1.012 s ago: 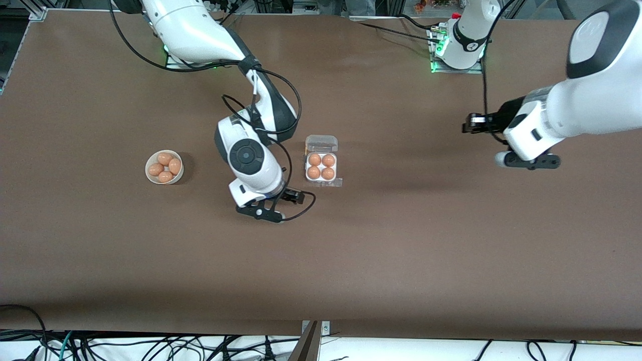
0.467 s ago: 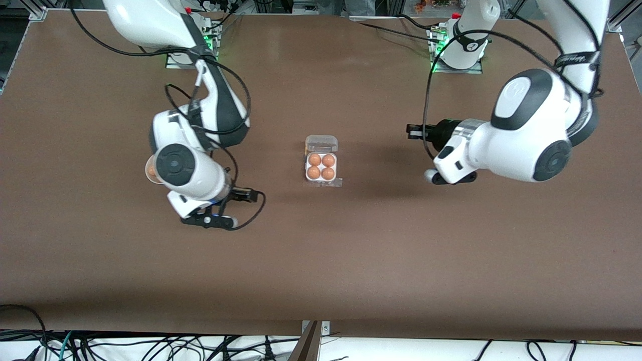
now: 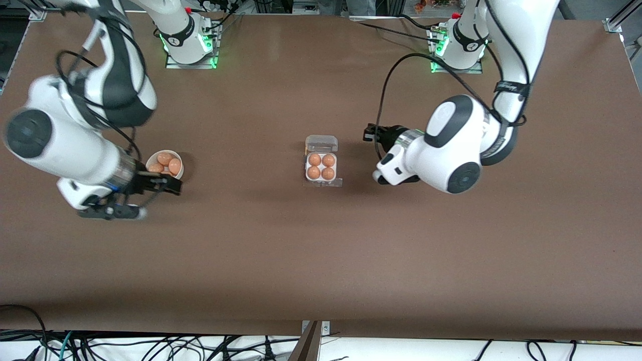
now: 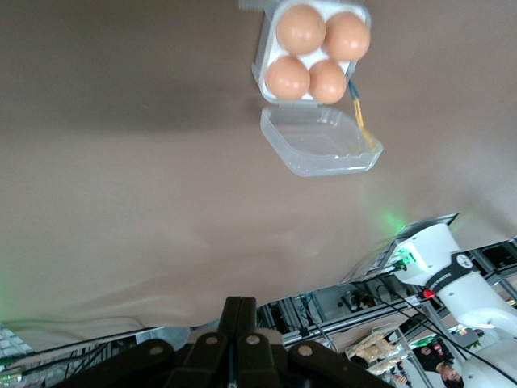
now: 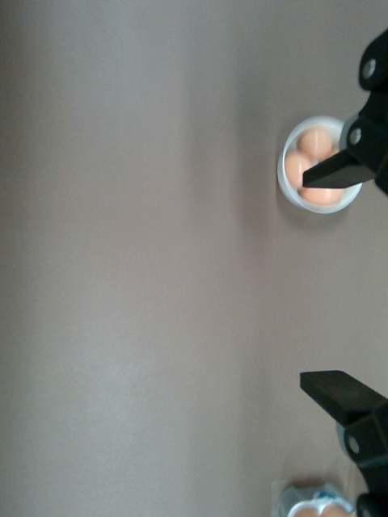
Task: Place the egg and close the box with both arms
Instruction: 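Fold the carton lid over the eggs with the left gripper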
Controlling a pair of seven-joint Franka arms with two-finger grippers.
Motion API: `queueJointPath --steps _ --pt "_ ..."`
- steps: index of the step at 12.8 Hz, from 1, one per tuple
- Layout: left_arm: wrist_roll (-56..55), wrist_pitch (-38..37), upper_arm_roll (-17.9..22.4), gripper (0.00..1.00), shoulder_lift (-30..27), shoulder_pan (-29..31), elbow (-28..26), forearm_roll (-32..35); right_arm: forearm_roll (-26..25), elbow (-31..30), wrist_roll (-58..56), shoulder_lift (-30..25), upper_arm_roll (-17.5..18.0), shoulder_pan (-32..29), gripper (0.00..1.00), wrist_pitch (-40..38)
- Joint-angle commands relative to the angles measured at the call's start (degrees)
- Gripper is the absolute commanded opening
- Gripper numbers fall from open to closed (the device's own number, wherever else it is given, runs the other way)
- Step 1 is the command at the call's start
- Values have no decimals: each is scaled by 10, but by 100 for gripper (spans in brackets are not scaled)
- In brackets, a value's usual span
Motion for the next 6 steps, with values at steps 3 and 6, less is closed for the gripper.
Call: queueJointPath --steps 3,6 --pt "-52 12 4 4 45 -70 13 -13 -20 -78 -16 -147 42 -77 100 -17" --pt "-65 50 4 4 74 -105 13 -15 -20 -79 -15 -191 44 -99 100 -81"
